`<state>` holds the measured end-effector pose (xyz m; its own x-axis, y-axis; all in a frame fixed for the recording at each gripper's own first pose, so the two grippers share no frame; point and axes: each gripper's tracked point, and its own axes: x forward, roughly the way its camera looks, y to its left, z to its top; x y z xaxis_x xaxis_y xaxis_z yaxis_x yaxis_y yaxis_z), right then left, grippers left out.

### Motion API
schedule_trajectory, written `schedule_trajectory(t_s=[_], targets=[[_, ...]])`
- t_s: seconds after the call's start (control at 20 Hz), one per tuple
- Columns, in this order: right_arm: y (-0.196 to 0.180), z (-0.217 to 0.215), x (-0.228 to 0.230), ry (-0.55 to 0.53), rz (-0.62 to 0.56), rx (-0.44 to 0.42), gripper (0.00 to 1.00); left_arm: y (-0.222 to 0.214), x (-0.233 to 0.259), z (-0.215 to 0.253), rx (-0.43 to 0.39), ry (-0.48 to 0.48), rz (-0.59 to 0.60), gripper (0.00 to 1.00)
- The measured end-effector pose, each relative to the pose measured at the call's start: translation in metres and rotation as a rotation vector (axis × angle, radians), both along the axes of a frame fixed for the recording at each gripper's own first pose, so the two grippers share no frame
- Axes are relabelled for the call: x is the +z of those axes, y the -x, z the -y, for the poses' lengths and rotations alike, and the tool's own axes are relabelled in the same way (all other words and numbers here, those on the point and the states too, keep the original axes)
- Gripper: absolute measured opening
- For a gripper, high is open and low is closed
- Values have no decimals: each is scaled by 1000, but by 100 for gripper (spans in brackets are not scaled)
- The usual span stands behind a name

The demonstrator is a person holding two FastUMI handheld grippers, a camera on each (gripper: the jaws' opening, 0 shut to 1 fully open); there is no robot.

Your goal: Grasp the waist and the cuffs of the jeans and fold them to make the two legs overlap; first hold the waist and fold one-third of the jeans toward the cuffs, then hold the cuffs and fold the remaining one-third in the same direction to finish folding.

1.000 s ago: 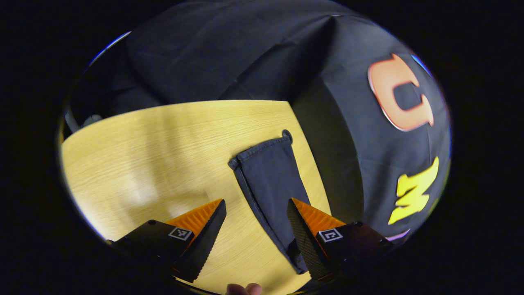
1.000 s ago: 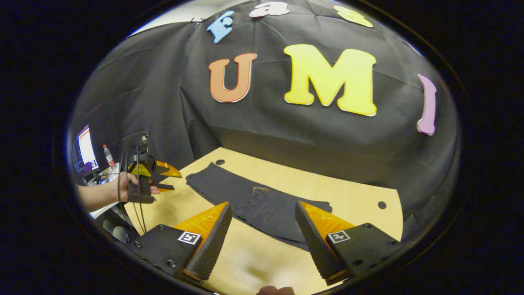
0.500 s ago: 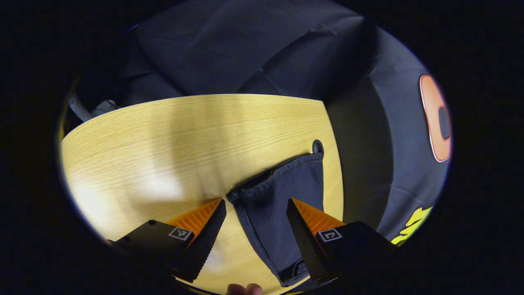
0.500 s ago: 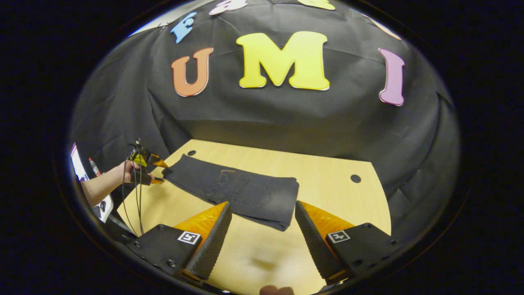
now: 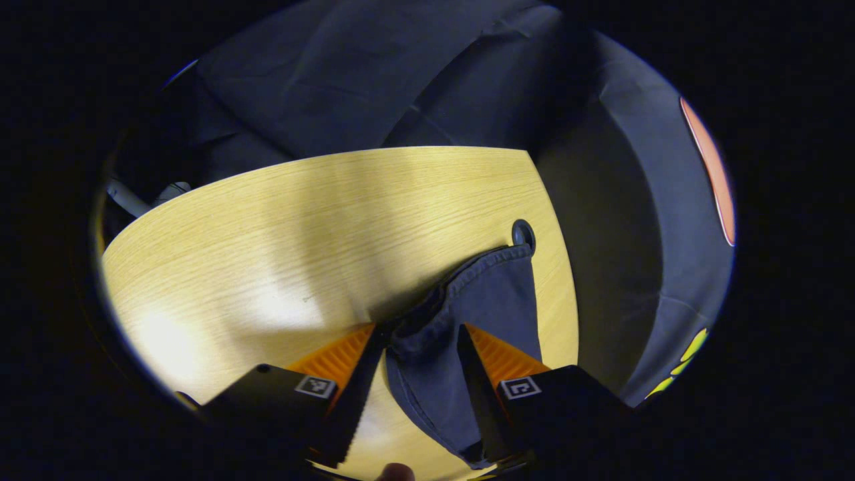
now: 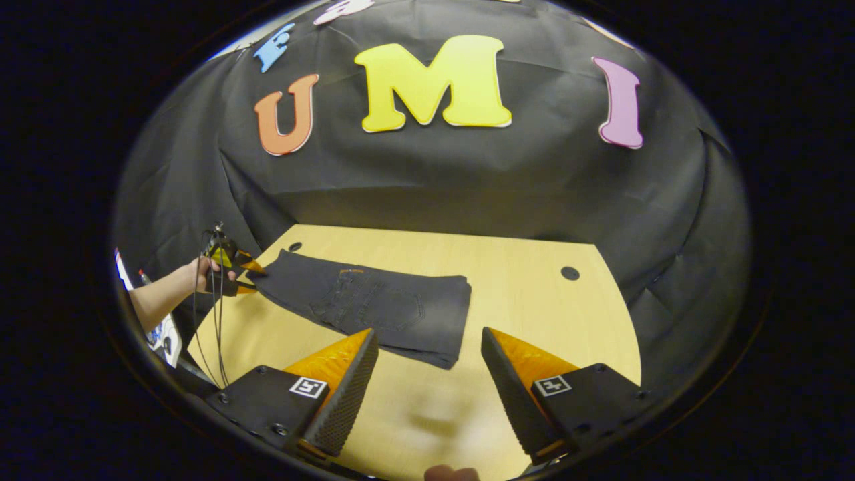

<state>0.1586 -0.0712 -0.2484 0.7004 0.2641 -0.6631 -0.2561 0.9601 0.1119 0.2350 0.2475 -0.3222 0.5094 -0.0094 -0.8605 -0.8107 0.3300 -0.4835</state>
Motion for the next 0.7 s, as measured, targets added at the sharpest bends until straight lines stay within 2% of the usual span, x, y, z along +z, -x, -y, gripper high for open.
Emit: schedule_trajectory(t_s=[0.05, 0.15, 0.2, 0.3, 0.35, 0.5, 0.6, 0.65, 0.7], targets=[[2, 5, -2, -4, -9, -11, 96, -1, -2, 0, 6, -1, -1, 70], [4, 13, -2, -8, -7, -34, 96, -2, -6, 1, 11, 7, 9, 52], [5, 18, -2, -2, -1, -50, 96, -2, -4, 3, 2, 18, 12, 31], [6, 35, 5, 28, 34, -86, 93, -6, -7, 2, -15, -10, 23, 16], [9, 41, 11, 38, 51, -100, 96, -6, -6, 3, -27, -28, 32, 14], [19, 57, 30, 60, 103, -134, 96, -18, 29, 12, -56, -107, 127, 7], [30, 61, 45, 42, 139, -142, 96, -31, 72, 29, -118, -172, 212, 6], [37, 59, 52, 21, 153, -140, 99, -40, 98, 40, -153, -208, 262, 6], [42, 62, 55, 13, 165, -148, 94, -48, 123, 55, -200, -249, 304, 6]])
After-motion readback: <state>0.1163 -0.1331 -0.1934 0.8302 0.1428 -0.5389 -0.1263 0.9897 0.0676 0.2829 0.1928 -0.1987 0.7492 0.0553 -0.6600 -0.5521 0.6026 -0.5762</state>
